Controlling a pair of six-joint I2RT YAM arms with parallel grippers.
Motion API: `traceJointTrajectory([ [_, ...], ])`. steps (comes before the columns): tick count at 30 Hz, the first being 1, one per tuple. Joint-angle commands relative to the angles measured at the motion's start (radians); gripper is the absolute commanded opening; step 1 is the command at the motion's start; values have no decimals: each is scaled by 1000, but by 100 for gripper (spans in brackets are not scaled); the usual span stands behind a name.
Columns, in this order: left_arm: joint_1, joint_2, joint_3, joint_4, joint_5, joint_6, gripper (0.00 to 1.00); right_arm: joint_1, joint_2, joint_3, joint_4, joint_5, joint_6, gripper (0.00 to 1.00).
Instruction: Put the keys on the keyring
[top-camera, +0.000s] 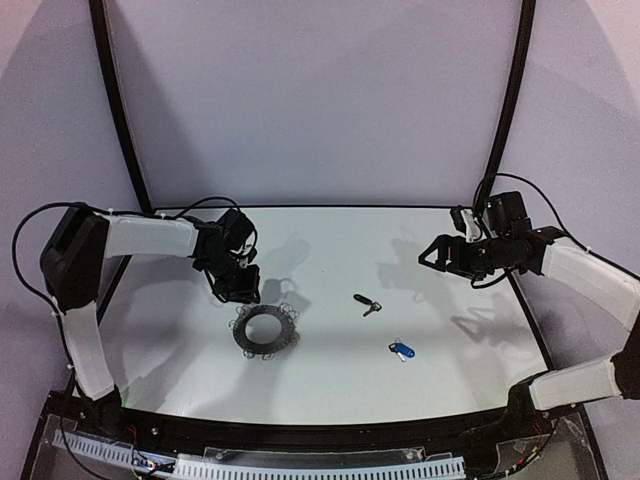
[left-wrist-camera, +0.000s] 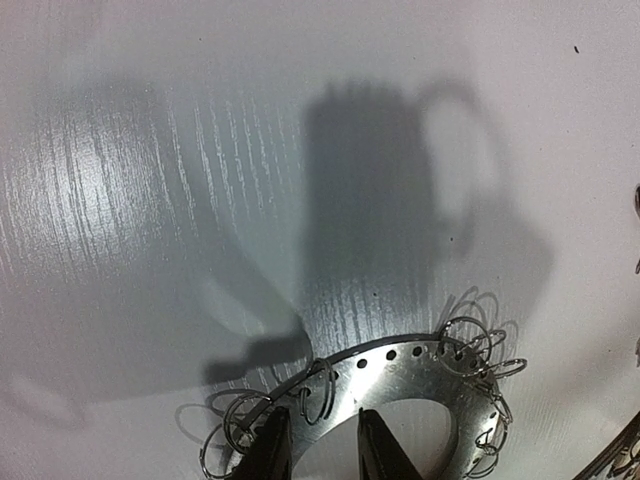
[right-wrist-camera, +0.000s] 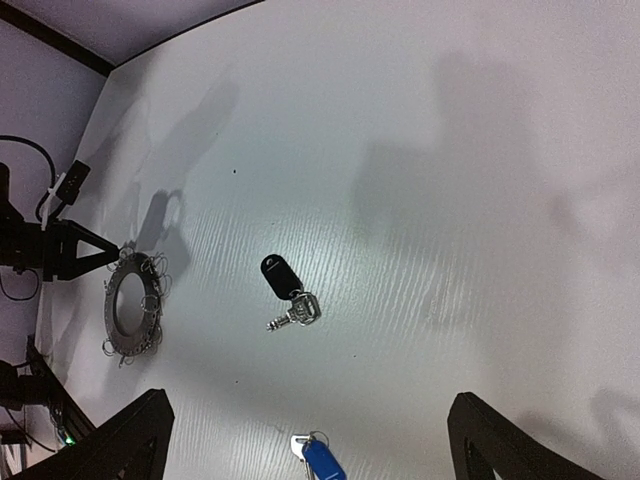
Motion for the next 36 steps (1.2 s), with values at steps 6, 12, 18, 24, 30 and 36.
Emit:
traceJointTrajectory([
  [6, -3, 33, 41, -2, 5, -4, 14, 8, -27, 11, -6, 10, -13, 98],
  [12, -4, 36, 40, 4, 7, -25, 1, 8, -29, 0, 4, 10, -14, 98],
  [18, -4, 2, 46, -7, 12, -90, 1, 19, -57, -32, 51, -10, -59, 98],
  [24, -4, -127, 67, -39, 106, -214, 1, 142, -76, -28, 143, 28, -187, 98],
  [30, -4, -215, 77, -48, 275, -309, 1, 272, -52, -12, 280, -19, -341, 94],
  [36, -12, -294, -5, 211, 643, -239, 1, 332, 46, 65, 371, -203, -394, 94],
])
